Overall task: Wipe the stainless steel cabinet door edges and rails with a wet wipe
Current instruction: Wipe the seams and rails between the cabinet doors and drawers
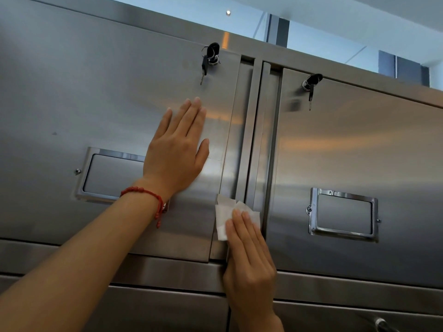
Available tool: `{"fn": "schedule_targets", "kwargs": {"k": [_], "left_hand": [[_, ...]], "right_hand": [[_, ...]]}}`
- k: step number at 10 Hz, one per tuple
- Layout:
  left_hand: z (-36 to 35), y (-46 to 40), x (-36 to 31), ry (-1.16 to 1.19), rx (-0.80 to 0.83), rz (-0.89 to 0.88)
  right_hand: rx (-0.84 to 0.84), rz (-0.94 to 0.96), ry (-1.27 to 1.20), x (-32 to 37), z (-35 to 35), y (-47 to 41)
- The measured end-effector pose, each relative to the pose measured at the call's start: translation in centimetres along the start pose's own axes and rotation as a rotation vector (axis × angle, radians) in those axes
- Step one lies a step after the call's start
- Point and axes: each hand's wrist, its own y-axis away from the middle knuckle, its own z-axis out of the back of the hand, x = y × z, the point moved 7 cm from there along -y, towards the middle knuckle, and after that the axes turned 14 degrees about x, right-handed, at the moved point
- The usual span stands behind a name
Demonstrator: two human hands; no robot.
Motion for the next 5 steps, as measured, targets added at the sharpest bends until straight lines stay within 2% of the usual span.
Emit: {"fn": "schedule_targets", "kwargs": {"k": [5], "left_hand": [[0.0, 0.1, 0.0, 0.006, 0.000, -0.001]], "right_hand": [[-0.004, -0.002, -0.017, 0.6, 0.0, 1.8]]}}
